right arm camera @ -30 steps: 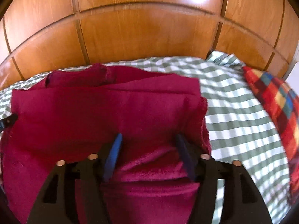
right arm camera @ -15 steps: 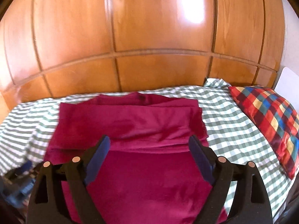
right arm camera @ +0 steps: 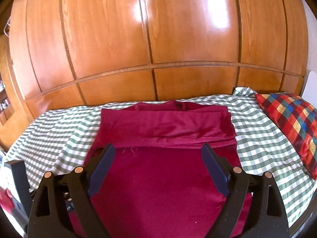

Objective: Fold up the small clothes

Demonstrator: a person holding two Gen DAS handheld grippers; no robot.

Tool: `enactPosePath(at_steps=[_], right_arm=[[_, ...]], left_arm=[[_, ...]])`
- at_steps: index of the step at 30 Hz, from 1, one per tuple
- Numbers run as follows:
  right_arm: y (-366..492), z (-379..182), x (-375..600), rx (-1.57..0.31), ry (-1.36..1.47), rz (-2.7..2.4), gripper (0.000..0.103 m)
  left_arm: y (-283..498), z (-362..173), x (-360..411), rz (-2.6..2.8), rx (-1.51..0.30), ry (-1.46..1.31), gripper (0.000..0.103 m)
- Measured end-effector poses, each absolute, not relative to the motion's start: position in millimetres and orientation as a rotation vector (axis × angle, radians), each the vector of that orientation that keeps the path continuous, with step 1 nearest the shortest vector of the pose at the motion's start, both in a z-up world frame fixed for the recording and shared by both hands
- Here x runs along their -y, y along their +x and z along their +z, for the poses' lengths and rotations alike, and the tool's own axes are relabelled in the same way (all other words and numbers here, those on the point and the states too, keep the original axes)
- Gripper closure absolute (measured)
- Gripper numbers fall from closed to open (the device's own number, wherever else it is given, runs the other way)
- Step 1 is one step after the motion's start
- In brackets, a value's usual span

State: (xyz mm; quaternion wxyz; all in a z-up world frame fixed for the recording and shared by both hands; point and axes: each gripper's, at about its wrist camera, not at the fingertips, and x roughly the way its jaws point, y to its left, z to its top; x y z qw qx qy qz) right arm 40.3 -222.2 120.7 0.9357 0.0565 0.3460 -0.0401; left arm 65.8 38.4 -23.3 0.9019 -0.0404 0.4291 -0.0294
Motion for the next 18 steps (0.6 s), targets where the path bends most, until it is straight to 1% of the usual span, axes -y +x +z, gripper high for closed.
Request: enactPosePath(at_steps=[8,10,18], right_arm=[[25.6,125.9,211.6,-0.71,0.158,-0.025,0.015],[22.3,127.8,208.0,-0.704,0.153,-0.015,0.013],[13.5,132.4,200.2,-0.691,0.142,0.006,0.013]], left_arm=[[47.9,-22.2,-41.6,-0.06,-0.885,-0.064,0.039],[43.9,-22.2,-43.2,-0.057,-0.887,-0.058,0.039],[29.3,-23.5,-49.4,-0.041,-0.896,-0.059,0.039]])
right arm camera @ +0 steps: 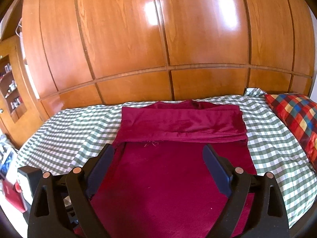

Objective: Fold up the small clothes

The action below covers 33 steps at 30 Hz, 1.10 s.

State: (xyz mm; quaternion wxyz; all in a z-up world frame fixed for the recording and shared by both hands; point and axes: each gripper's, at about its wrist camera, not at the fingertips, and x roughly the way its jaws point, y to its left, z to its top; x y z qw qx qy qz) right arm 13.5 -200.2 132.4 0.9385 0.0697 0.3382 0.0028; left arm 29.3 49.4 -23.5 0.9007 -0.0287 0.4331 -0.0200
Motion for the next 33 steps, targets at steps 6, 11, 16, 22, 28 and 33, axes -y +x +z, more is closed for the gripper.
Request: enactPosePath(at_steps=[6,11,16,22,28,33], right_arm=[[8.9,134.4,199.3,-0.687,0.139,0.008,0.013],[5.8,134.3,199.0,-0.686,0.136,0.011,0.013],[1.8,131.6,199.5,-0.693,0.132,0.008,0.013],[-2.9,125.6,200.2,-0.709,0.125,0.002,0.013],[-2.6,110.5,204.7,-0.747,0.116,-0.011,0.013],[-6.8,77.1,223.0,-0.839,0.127,-0.025,0.013]], left_arm=[[20.6,-22.3,-51.2,-0.04,-0.899,-0.058,0.038],[13.9,-21.9,-51.6,-0.044,-0.903,-0.051,0.038],[5.2,-20.5,-54.1,-0.049,-0.904,-0.043,0.037],[-10.9,-20.6,-62.3,-0.085,-0.907,-0.041,0.036],[-28.6,-25.2,-72.4,-0.131,-0.92,-0.047,0.036],[-39.3,-29.9,-81.2,-0.179,-0.935,-0.06,0.037]])
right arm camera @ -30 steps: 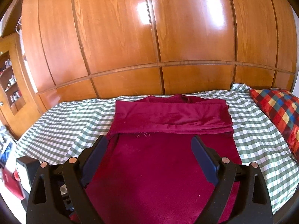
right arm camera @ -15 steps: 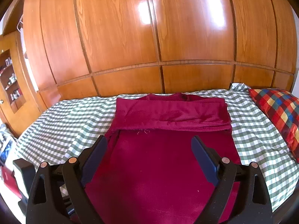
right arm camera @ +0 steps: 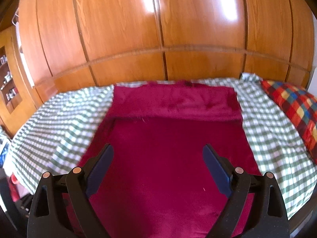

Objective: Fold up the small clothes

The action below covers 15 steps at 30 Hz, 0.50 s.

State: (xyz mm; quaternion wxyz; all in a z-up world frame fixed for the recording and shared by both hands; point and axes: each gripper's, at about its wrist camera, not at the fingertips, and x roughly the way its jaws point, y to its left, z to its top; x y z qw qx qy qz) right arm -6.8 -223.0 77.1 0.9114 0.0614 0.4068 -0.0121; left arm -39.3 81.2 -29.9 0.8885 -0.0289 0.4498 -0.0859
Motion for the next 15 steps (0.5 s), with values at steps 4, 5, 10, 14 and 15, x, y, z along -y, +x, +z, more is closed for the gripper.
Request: enactPosePath(at_steps=[4,5,10,14,15], right_arm=[[-24.5,43.9,259.5,-0.913,0.154,-0.083,0.013],[-30.2,37.7,267.8,-0.925,0.157,-0.107,0.013],[-64.2,21.1,334.6,-0.98,0.223,-0.26,0.013],[-89.6,11.0,372.4,-1.025,0.292,-0.322,0.013],[-93.5,6.9,375.9,-1.042,0.309,-0.319,0.013]], left_arm=[[-45.5,-35.7,-90.0,-0.218,-0.96,-0.083,0.038],[-46.4,-36.7,-91.7,-0.228,-0.965,-0.091,0.038],[-49.4,-41.3,-96.2,-0.26,-0.989,-0.122,0.041],[-43.8,-47.8,-96.2,-0.29,-1.021,-0.146,0.053],[-43.0,-48.2,-95.2,-0.3,-1.024,-0.151,0.056]])
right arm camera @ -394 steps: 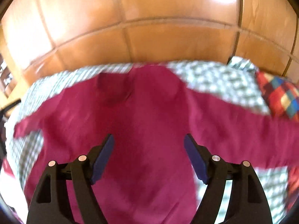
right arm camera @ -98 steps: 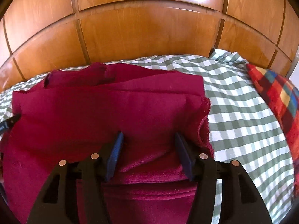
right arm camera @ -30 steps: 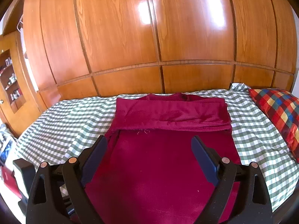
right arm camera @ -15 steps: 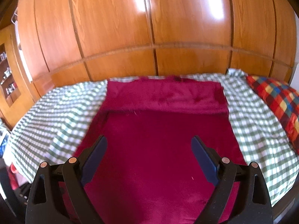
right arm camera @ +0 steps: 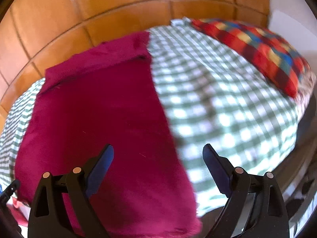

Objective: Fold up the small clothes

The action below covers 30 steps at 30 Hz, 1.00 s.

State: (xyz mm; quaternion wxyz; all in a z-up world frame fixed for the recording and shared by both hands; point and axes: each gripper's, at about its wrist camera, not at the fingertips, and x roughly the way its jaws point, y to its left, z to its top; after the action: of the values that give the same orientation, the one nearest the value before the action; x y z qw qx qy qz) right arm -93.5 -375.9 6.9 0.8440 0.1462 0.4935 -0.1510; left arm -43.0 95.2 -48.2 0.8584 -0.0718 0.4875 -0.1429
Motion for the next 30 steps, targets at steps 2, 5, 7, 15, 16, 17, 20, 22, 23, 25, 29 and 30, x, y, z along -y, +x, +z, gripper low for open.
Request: enactPosePath(at_steps=[2,5,7,15,16,17,20,22,23,25,29,30], right_arm=[[-100.7,0.0,380.7,-1.072,0.348,-0.29,0.013],[-110.2,-5.7,371.7,-1.1,0.329,-0.218,0.024],[-113.3,-7.3,356.9,-1.123,0.267,-0.159,0.043],[-109.0,24.6,357.7,-1.088,0.377,0.031,0.087],[-106.5,30.6,360.2,-1.074,0.392,0.041,0.087],[-103.9,36.0,362.2,-1.059,0.409,0.05,0.087],[-88.4,53.4,370.3,-0.997,0.464,0.076,0.087],[-72.7,63.5,377.6,-0.955,0.494,0.084,0.087],[-63.3,67.2,381.5,-0.938,0.505,0.083,0.087],[-47.5,72.9,388.8,-0.917,0.511,0.074,0.087],[-3.0,68.9,408.6,-0.908,0.544,0.038,0.087],[13.0,62.7,412.4,-0.918,0.554,0.024,0.087]], left_arm=[[-41.9,-48.9,-92.0,-0.32,-1.029,-0.162,0.059],[-42.7,-51.2,-84.1,-0.356,-1.039,-0.164,0.068],[-43.5,-51.7,-77.4,-0.37,-1.04,-0.132,0.085],[-55.3,-8.9,-86.5,-0.475,-0.943,-0.191,0.092],[-54.4,-4.5,-88.5,-0.488,-0.935,-0.206,0.092],[-52.1,1.0,-90.1,-0.505,-0.925,-0.224,0.092],[-39.0,16.1,-89.1,-0.54,-0.893,-0.245,0.092],[-28.5,24.6,-88.4,-0.553,-0.871,-0.258,0.091],[-21.4,29.2,-89.2,-0.562,-0.86,-0.273,0.092],[-3.0,37.7,-87.9,-0.581,-0.842,-0.302,0.091],[40.4,48.2,-77.4,-0.576,-0.814,-0.287,0.091],[53.3,48.8,-73.7,-0.572,-0.814,-0.282,0.091]])
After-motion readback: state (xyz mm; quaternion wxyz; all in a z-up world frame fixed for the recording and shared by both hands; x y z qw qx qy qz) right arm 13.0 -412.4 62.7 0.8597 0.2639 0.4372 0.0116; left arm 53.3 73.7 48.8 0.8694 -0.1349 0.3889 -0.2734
